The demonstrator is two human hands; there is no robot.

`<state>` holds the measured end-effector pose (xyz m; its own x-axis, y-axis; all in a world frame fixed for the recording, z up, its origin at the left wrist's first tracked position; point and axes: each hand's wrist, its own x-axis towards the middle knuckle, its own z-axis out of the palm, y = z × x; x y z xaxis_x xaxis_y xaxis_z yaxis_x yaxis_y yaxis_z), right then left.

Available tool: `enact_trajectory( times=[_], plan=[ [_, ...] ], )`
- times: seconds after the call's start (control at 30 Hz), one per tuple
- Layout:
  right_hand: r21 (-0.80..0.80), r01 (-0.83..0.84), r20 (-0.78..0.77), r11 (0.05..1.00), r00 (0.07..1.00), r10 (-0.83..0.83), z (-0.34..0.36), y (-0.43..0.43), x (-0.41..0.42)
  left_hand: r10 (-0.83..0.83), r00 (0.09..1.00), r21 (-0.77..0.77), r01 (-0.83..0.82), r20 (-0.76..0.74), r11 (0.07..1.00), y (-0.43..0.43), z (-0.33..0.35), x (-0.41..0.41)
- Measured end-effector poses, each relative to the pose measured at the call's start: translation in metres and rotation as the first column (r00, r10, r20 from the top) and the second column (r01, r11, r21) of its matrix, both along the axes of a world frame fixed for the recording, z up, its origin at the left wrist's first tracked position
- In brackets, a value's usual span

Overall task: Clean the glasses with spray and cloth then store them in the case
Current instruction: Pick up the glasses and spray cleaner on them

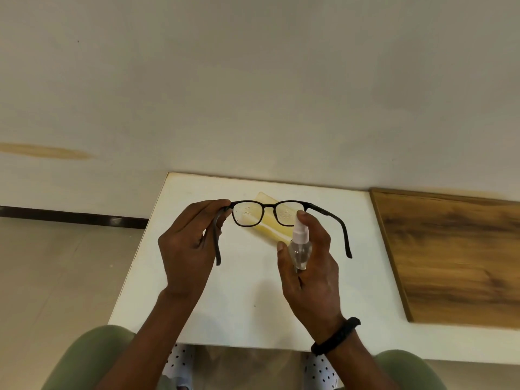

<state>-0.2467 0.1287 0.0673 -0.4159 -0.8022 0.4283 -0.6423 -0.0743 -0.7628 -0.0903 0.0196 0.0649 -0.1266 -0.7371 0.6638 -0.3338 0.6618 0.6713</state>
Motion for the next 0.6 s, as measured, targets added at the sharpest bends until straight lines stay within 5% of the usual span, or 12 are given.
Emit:
enact_trajectory(
  times=[0.6],
  plan=[
    [0.040,-0.066,-0.024,0.997,0.997,0.067,-0.0001,0.0008,-0.0050,0.014,1.000,-0.011,-0.014,0.013,1.000,-0.0026,-0.0040,0.0019]
  ],
)
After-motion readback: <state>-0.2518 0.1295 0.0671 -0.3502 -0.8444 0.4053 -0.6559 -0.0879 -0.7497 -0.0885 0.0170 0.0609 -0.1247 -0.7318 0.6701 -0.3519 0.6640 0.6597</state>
